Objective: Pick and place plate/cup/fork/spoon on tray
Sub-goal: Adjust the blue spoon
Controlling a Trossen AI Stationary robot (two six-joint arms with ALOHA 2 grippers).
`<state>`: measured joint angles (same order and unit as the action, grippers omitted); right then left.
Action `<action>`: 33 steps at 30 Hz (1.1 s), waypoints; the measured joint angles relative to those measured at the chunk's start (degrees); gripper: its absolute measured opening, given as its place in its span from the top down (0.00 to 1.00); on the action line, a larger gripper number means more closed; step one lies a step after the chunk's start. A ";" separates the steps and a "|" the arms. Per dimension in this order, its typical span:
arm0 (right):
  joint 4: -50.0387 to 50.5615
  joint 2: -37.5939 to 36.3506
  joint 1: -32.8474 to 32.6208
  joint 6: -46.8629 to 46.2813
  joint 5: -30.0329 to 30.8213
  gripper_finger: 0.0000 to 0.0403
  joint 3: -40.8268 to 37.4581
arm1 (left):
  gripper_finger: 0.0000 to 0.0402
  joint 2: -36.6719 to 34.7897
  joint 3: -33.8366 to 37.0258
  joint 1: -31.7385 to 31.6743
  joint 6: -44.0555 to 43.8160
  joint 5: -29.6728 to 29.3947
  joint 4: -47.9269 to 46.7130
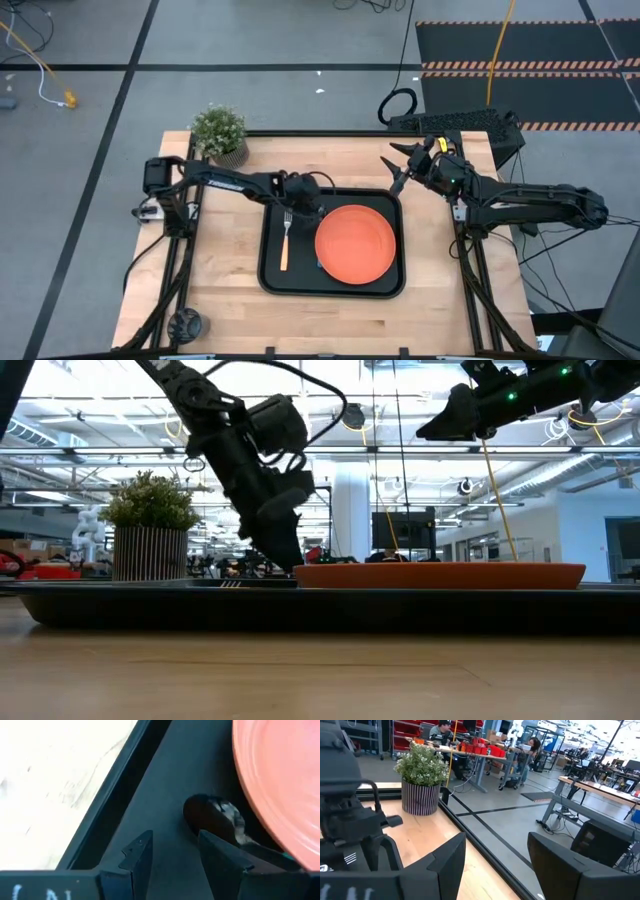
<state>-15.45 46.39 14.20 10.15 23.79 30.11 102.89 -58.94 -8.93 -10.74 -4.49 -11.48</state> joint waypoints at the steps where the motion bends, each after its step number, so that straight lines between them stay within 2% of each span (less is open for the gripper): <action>1: 0.10 0.00 0.00 0.02 0.00 0.48 0.00 | 0.60 0.36 0.00 0.00 0.39 0.02 0.74; 9: 0.71 0.00 0.07 0.66 0.04 0.48 0.00 | 0.60 0.66 0.00 -0.93 0.78 0.23 1.27; 14: 0.75 0.00 0.07 0.66 0.04 0.48 0.00 | 0.60 0.68 0.00 -0.98 1.41 2.43 2.05; 33: 0.76 0.02 0.07 0.91 0.11 0.48 0.00 | 0.60 4.58 -0.14 -1.55 1.06 2.21 4.21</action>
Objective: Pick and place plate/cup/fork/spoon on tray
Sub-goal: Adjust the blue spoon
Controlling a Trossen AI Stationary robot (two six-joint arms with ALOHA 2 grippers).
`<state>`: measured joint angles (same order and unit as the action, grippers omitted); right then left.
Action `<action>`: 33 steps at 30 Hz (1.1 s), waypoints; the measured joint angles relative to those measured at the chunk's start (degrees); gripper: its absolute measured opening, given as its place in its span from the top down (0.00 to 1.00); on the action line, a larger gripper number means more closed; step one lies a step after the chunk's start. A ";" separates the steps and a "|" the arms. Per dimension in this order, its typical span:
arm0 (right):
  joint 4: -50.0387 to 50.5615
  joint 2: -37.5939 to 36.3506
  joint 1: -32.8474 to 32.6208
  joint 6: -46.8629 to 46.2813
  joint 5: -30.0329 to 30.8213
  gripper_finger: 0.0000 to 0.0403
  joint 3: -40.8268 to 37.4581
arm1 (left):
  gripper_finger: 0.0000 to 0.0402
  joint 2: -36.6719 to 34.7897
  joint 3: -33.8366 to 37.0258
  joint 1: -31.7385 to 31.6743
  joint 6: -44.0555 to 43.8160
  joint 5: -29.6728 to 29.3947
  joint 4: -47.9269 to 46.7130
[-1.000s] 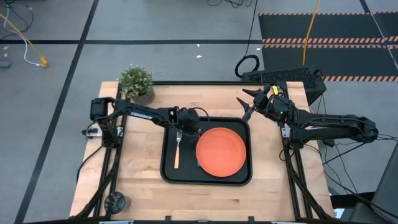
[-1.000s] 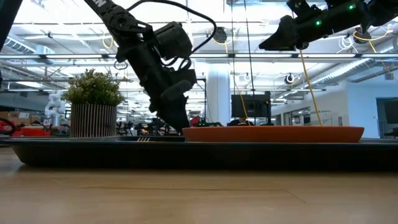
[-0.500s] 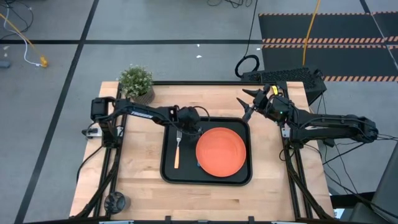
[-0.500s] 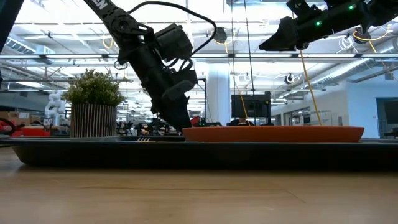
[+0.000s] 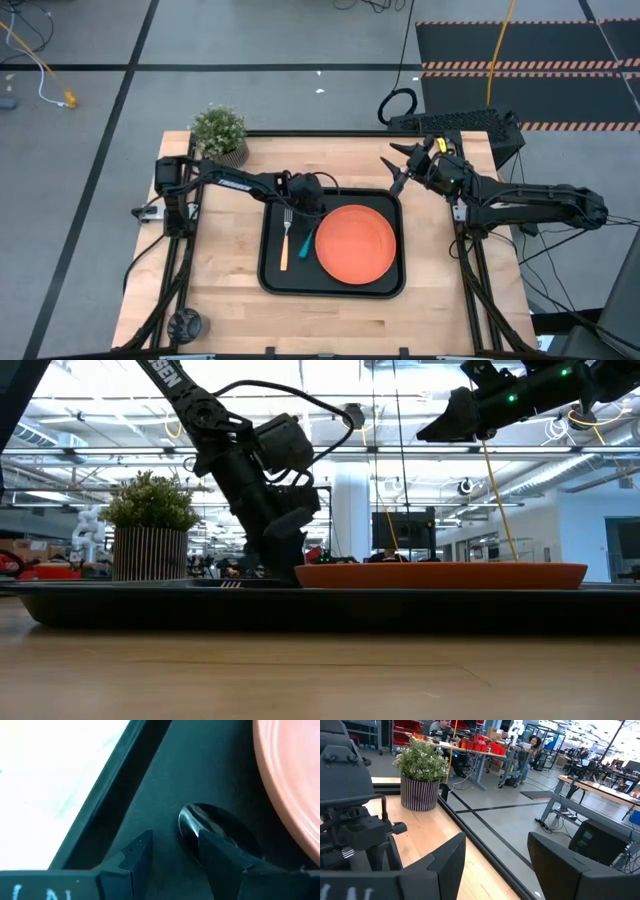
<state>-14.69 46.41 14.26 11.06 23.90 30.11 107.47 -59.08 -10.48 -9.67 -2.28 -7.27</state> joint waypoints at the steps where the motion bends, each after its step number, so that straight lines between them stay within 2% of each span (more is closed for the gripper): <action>1: -0.01 0.00 0.00 0.01 0.01 0.48 0.00 | 0.60 -0.10 -0.01 0.00 0.00 -0.13 -0.06; 4: 0.13 0.00 0.00 0.09 0.02 0.48 0.00 | 0.63 -0.28 -0.01 -0.17 0.00 -0.16 -0.09; 12: 1.04 0.00 0.00 0.14 0.02 0.48 0.00 | 0.82 -0.52 -0.13 -0.22 -0.23 -0.29 -6.00; 16: 1.47 0.00 0.02 0.14 0.02 0.48 0.00 | 0.88 -0.56 -0.17 0.36 -1.98 -0.29 -7.43; 33: 3.02 -0.02 0.02 -0.06 0.03 0.48 0.00 | 0.90 -0.54 -0.20 3.42 -7.34 -0.90 -10.46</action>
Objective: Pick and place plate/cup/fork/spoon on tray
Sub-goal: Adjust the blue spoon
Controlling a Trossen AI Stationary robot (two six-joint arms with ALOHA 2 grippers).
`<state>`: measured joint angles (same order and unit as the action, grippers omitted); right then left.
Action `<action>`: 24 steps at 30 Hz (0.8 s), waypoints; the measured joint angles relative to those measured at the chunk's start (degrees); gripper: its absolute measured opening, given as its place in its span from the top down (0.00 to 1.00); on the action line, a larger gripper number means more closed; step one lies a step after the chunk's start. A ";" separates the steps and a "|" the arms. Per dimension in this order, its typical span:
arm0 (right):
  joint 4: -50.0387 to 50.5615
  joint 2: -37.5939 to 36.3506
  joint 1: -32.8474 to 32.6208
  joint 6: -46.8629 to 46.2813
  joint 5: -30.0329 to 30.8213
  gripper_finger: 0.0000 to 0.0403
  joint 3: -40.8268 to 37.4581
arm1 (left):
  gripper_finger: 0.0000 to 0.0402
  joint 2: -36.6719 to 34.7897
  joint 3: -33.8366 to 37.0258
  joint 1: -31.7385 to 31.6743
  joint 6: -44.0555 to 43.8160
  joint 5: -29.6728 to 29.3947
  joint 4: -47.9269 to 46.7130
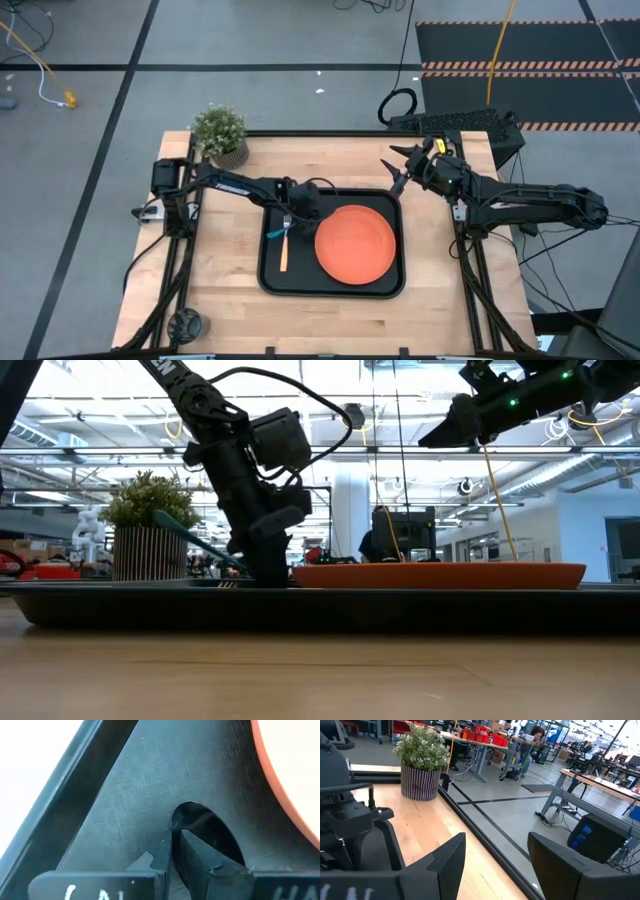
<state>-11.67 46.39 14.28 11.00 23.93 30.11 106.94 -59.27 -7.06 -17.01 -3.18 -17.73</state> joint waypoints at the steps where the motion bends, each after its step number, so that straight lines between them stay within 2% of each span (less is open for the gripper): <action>1: 0.01 0.00 0.00 0.00 0.01 0.48 0.00 | 0.90 -0.02 -0.01 0.03 -0.11 0.02 -0.44; 9: 0.03 0.00 0.00 -0.02 -0.01 0.48 0.00 | 0.90 -0.04 0.03 0.06 -1.19 -0.02 -3.18; 16: 0.01 0.00 0.00 -0.04 -0.01 0.48 0.00 | 0.90 -4.18 0.58 0.06 -0.29 -2.34 -5.74; 24: 0.46 0.00 -0.01 -0.07 0.01 0.48 0.00 | 0.90 -7.07 0.45 0.75 -3.94 -3.33 -10.53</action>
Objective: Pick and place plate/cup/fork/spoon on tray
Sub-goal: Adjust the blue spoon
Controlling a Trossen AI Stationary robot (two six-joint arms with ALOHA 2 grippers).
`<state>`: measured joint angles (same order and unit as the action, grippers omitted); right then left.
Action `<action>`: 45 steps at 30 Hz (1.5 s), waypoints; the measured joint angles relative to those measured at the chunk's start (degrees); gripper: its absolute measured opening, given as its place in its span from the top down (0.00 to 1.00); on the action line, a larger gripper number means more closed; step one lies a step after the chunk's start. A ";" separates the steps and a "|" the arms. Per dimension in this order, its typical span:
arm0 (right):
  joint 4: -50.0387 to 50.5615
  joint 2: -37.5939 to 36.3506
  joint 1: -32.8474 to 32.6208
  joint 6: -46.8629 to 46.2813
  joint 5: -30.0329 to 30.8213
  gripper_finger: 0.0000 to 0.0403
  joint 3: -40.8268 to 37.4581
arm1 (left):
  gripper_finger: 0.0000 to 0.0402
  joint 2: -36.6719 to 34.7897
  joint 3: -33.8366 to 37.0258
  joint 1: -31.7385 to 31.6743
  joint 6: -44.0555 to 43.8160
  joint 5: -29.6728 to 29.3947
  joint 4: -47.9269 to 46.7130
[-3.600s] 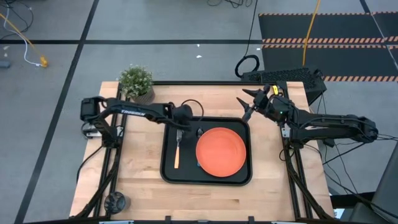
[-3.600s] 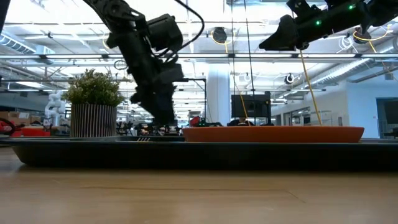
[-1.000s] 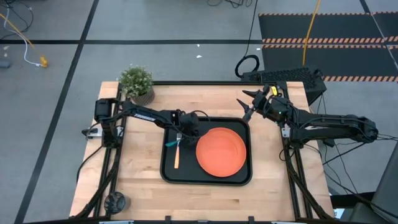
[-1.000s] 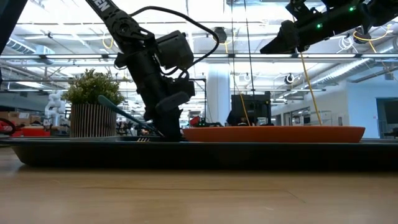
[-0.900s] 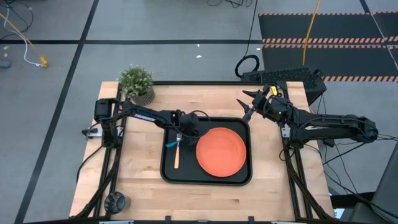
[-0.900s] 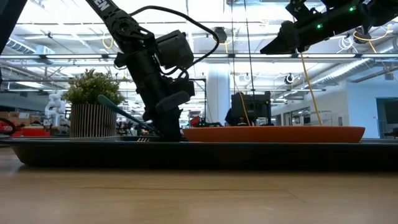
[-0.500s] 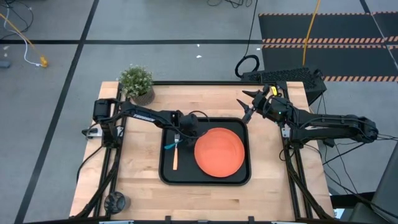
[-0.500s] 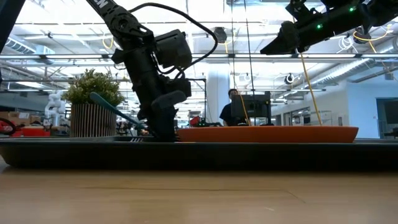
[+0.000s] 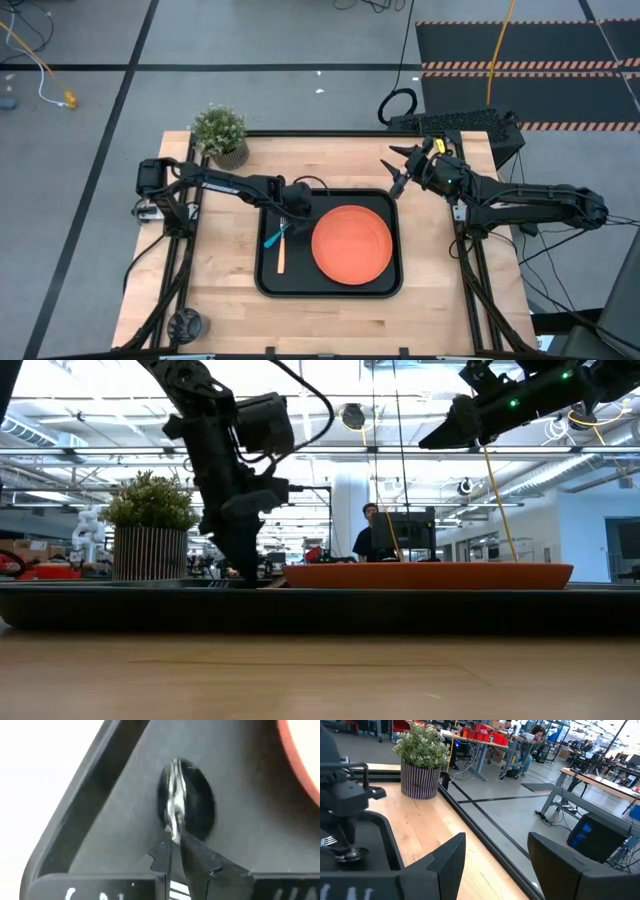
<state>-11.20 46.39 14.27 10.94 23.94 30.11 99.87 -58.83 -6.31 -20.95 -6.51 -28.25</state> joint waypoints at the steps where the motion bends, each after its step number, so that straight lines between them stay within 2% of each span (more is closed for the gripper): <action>1: 0.10 0.00 0.01 0.00 0.00 0.48 0.00 | 0.90 -0.15 -0.04 0.22 -0.57 0.00 0.07; 7: 0.14 0.00 -0.01 0.00 0.00 0.48 0.00 | 0.90 -0.14 -0.13 1.89 -2.71 -0.01 -2.39; 11: 0.18 0.00 0.00 0.00 0.00 0.48 0.00 | 0.90 -1.41 -0.15 2.78 -3.58 0.16 -7.36; 15: 0.03 0.00 0.01 -0.17 0.00 0.48 0.00 | 0.90 -4.33 -0.48 3.53 -2.29 2.11 -11.40; 19: -0.18 0.00 0.01 -0.59 0.00 0.48 0.02 | 0.89 -5.83 -0.52 4.19 -1.62 4.05 -10.68; 31: -0.09 0.00 0.01 -1.07 -0.04 0.48 0.02 | 0.66 -3.03 -0.57 4.49 -4.87 4.55 -11.81; 45: -0.09 0.02 0.01 -1.07 -0.04 0.48 0.02 | 0.64 2.42 -0.69 4.49 -4.86 4.39 -10.48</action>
<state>-11.29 46.41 14.28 9.87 23.90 30.13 102.29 -59.52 -1.83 -25.81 -2.12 -38.73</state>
